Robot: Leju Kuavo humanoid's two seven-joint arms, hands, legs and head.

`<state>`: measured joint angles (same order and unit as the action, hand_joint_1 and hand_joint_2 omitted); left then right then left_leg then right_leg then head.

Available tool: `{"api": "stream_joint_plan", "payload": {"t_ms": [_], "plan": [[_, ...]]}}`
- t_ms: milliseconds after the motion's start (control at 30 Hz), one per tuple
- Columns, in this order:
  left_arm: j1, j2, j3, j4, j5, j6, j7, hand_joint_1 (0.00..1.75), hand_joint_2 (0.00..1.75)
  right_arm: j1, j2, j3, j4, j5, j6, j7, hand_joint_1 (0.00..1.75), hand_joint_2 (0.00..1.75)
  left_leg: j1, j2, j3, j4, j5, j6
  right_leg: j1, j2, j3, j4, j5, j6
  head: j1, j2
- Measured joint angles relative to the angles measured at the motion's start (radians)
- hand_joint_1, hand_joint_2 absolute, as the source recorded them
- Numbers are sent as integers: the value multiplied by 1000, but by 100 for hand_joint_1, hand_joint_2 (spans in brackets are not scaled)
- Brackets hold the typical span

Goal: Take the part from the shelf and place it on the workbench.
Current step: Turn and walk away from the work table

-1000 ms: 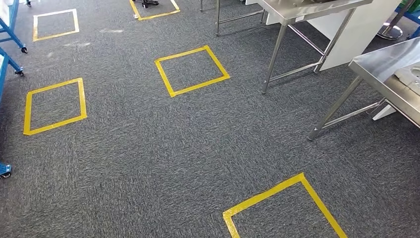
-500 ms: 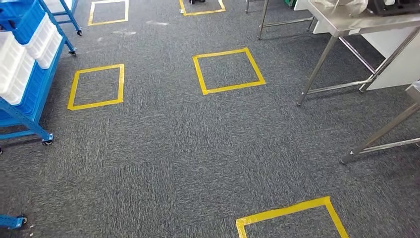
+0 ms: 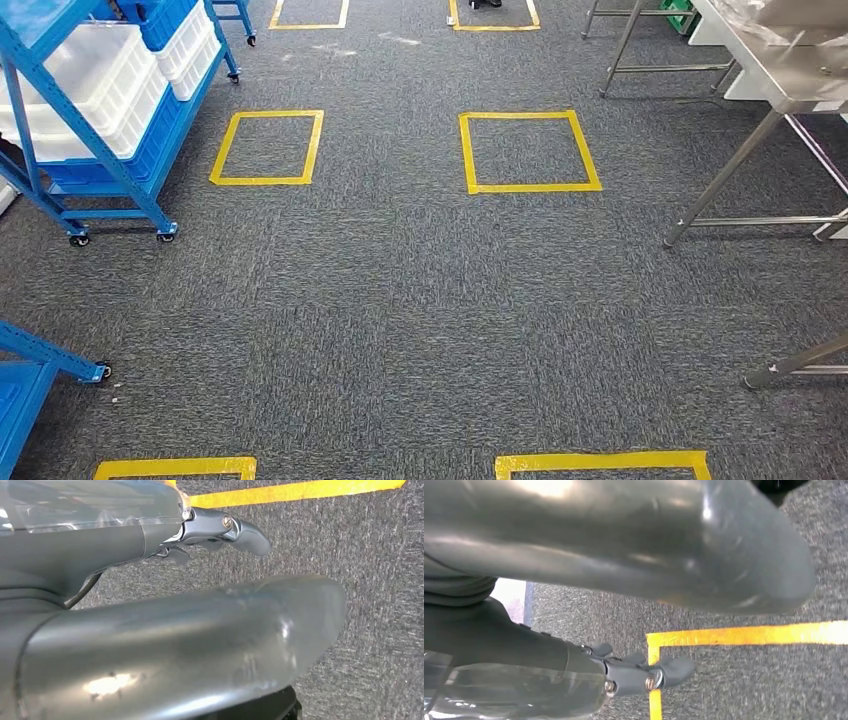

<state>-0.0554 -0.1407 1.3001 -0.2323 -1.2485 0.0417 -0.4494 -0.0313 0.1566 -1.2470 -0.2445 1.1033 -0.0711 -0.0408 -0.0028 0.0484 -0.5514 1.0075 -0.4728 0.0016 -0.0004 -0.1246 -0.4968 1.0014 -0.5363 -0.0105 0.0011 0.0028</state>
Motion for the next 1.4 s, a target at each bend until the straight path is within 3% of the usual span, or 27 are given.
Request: {"api": "stream_joint_plan", "payload": {"t_ms": [33, 100, 167, 233, 267, 300, 367, 433, 467, 533, 600, 667, 733, 767, 833, 900, 933, 967, 1033, 1067, 1133, 1167, 1233, 1267, 1300, 1333, 1400], "plan": [[1, 0, 0, 0, -1, 0, 0, 0, 0, -2, 0, 0, 0, 1, 1, 0, 0, 0, 2, -10, 2, -5, 4, 5, -2, 9, 2, 3, -5, 6, 0, 0], [0, 1, 0, 0, -2, 0, 0, 0, 0, -3, -1, 0, 0, 2, 2, -2, 0, 0, 7, -30, 7, -16, 13, 19, -6, 61, -18, 53, -43, 14, 2, 0], [-3, 1, 0, 0, -2, 0, 0, 0, 0, 0, -1, 0, 0, 3, 3, -3, 0, 0, 7, -51, 5, -19, 18, 27, -9, 112, -81, 180, -109, 16, 4, 0], [-4, 2, 0, 0, -3, 0, 0, 0, 0, 2, -1, 0, 0, 3, 3, -3, 0, 0, 6, -79, 4, -18, 19, 28, -11, 122, -138, 283, -136, 18, 4, 0], [-3, 2, 0, 0, -4, -1, 0, 0, 0, 2, -1, 0, 0, 4, 3, -3, 0, 0, 6, -94, 5, -18, 18, 28, -13, 124, -143, 284, -119, 19, 4, 0], [-2, 2, 0, 0, -6, -1, 0, 0, 0, 2, -1, 0, 0, 4, 3, -3, 0, 0, 6, -110, 7, -16, 18, 27, -16, 128, -130, 247, -84, 19, 4, 0], [-2, 2, 0, 0, -8, -2, 0, 0, 0, 4, -2, 0, 0, 4, 2, -3, 0, 0, 7, -140, 5, -8, 15, 20, -22, 173, -76, 113, -8, 18, 4, 0], [-4, 2, 0, 0, -8, -2, 0, 0, 0, 5, -2, 0, 0, 4, 1, -3, 0, 0, 6, -165, -3, 1, 12, 8, -24, 213, -46, 34, 22, 16, 4, 0], [-4, 2, 0, 0, -8, -2, 0, 0, 0, 4, -3, 0, 0, 4, 1, -3, 0, 0, 7, -176, -8, 3, 13, 0, -22, 216, -45, 27, 20, 13, 4, 0], [0, 2, 0, 0, -8, -2, 0, 0, 0, 0, -3, 0, 0, 5, 1, -3, 0, 0, 11, -184, -15, 3, 14, -12, -21, 189, -43, 22, 25, 2, 4, 0], [1, 2, 0, 0, -8, -2, 0, 0, 0, 1, -3, 0, 0, 5, 1, -3, 0, 0, 11, -133, -36, 45, -14, -20, -21, 159, -38, 12, 29, -14, 1, 0], [-3, 2, 0, 0, -8, -2, 0, 0, 0, 5, -3, 0, 0, 5, 2, -2, 0, 0, 11, -74, -91, 161, -78, -25, -17, 125, -36, 8, 29, -24, -4, 0], [-4, 2, 0, 0, -9, -2, 1, 0, 0, 7, -3, 0, 0, 5, 4, -2, 0, 0, 15, -60, -144, 274, -121, -31, -13, 91, -36, 8, 26, -27, -4, 0], [-2, 1, 0, 0, -9, -2, 1, 0, 0, 7, -3, 0, 0, 6, 4, -2, 0, 0, 16, -56, -148, 286, -116, -32, -12, 75, -35, 8, 24, -26, -4, 0], [0, 1, 0, 0, -9, -1, 2, 0, 0, 6, -3, 0, 0, 7, 4, -2, 0, 0, 16, -37, -96, 195, -62, -31, -11, 48, -29, 8, 19, -22, -5, 0], [-2, 2, 0, 0, -8, 0, 3, 0, 0, 5, -3, 0, 0, 7, 4, -2, 0, 0, 11, 16, -24, 60, -13, -23, -8, 24, -20, 9, 12, -14, -4, 0], [-3, 2, 0, 0, -8, 0, 3, 0, 0, 5, -3, 0, 0, 7, 4, -2, 0, 0, 7, 34, -3, 20, -3, -17, -6, 14, -16, 10, 9, -8, -4, 0], [-4, 2, 0, 0, -9, 0, 3, 0, 0, 4, -3, 0, 0, 8, 4, -2, 0, 0, 2, 40, 2, 6, -3, -11, -4, 4, -12, 10, 6, -3, -3, 0], [-2, 2, 0, 0, -9, 0, 3, 0, 0, -1, -3, 0, 0, 8, 3, -2, 0, 0, 1, 13, 2, 1, 1, 0, -6, -13, -5, 10, 1, 8, -2, 0], [-1, 2, 0, 0, -9, 0, 4, 0, 0, -3, -3, 0, 0, 9, 3, -2, 0, 0, 3, 1, 4, -4, 5, 7, -8, 0, -4, 17, -8, 13, -1, 0], [-1, 2, 0, 0, -8, 0, 5, 0, 0, -3, -4, 0, 0, 12, 2, -2, 0, 0, 8, -24, 9, -13, 13, 21, -13, 58, -30, 83, -53, 19, 3, 0], [-2, 2, 0, 0, -8, 0, 5, 0, 0, -1, -4, 0, 0, 12, 2, -2, 0, 0, 7, -36, 7, -13, 15, 25, -14, 92, -59, 145, -86, 20, 5, 0], [-4, 3, 0, 0, -8, 0, 5, 0, 0, 1, -4, 0, 0, 14, 1, -2, 0, 0, 6, -65, 6, -13, 17, 29, -14, 118, -125, 267, -130, 21, 6, 0], [-3, 3, 0, 0, -8, 0, 5, 0, 0, 2, -4, 0, 1, 15, 1, -2, 0, 0, 5, -81, 6, -12, 17, 29, -14, 121, -144, 292, -124, 21, 6, 0], [-3, 3, 0, 0, -8, 0, 5, 0, 0, 2, -4, 0, 1, 15, 1, -2, 0, 0, 5, -98, 8, -11, 17, 28, -15, 124, -144, 277, -98, 20, 6, 0], [-2, 2, 0, 0, -8, 0, 5, 0, 0, 2, -4, 0, 1, 16, 1, -2, 0, 0, 5, -114, 10, -9, 16, 27, -15, 131, -127, 226, -56, 18, 6, 0], [-2, 2, 0, 0, -8, 0, 5, 0, 0, 3, -5, -1, 1, 17, 1, -2, 0, 0, 5, -143, 9, -3, 11, 20, -17, 172, -79, 94, 15, 14, 6, 0]]}}
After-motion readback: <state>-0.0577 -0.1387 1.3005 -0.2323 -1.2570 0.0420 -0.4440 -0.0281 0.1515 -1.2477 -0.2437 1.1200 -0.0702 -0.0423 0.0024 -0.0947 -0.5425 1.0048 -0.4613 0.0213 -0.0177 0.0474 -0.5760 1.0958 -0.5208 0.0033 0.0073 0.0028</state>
